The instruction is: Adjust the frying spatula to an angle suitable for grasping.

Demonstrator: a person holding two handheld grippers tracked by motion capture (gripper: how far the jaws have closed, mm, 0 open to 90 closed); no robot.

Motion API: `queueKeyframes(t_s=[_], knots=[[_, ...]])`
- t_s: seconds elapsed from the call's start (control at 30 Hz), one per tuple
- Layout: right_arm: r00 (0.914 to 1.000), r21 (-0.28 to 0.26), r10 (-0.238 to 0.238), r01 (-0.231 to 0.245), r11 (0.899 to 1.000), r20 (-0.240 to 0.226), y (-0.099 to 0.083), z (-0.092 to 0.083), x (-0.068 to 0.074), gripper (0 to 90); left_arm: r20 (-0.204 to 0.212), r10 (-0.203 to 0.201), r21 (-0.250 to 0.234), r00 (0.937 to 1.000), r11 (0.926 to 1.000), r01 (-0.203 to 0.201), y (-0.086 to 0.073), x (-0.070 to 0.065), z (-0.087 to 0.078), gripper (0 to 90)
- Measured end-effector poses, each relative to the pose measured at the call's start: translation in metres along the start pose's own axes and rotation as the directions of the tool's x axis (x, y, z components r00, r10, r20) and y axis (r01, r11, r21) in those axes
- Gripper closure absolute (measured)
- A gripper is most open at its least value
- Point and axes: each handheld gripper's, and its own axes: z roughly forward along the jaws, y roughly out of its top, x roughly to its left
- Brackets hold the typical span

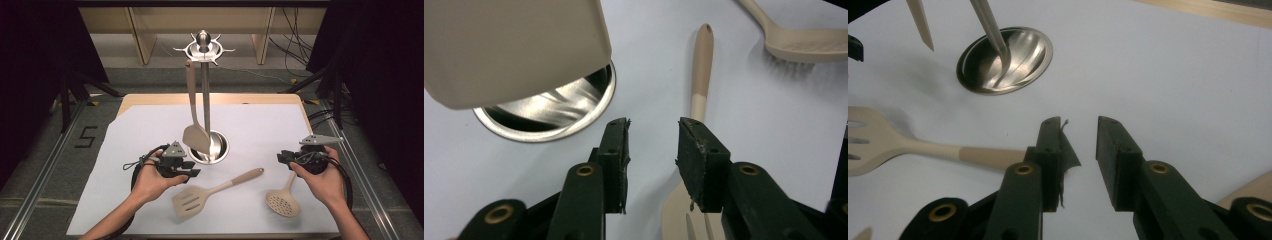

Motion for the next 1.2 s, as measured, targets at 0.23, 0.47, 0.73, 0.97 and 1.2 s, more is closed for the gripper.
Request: queueKeyframes(t_s=[0.23,0.47,0.73,0.97,1.2], knots=[[0.9995,0.002,0.023,-0.023,1.0,-0.02,-0.001,0.002,0.001,72.4,0.015,-0.008,0.031,0.9999,0.9995,0.008,-0.005,-0.001,0.005,62.1],[0.9996,0.009,0.023,-0.023,1.0,-0.017,-0.001,0.002,0.001,72.2,0.029,0.018,0.055,0.9994,0.9983,-0.02,-0.005,-0.004,0.01,61.5],[0.9999,0.003,-0.013,0.013,1.0,0.003,-0.001,0.002,-0.003,71.7,0.039,-0.002,0.104,0.9992,0.9946,-0.002,-0.011,-0.007,0.021,57.6],[0.9994,0.008,0.027,-0.027,1.0,-0.021,-0.001,0.003,0.001,71.0,0.056,0.011,0.182,0.9984,0.983,-0.021,-0.017,-0.002,0.019,52.0],[0.9996,0.014,0.024,-0.023,1.0,-0.013,-0.001,0.003,0.001,70.4,0.056,-0.014,0.194,0.9983,0.981,0.003,-0.022,0.0,0.015,48.7]])
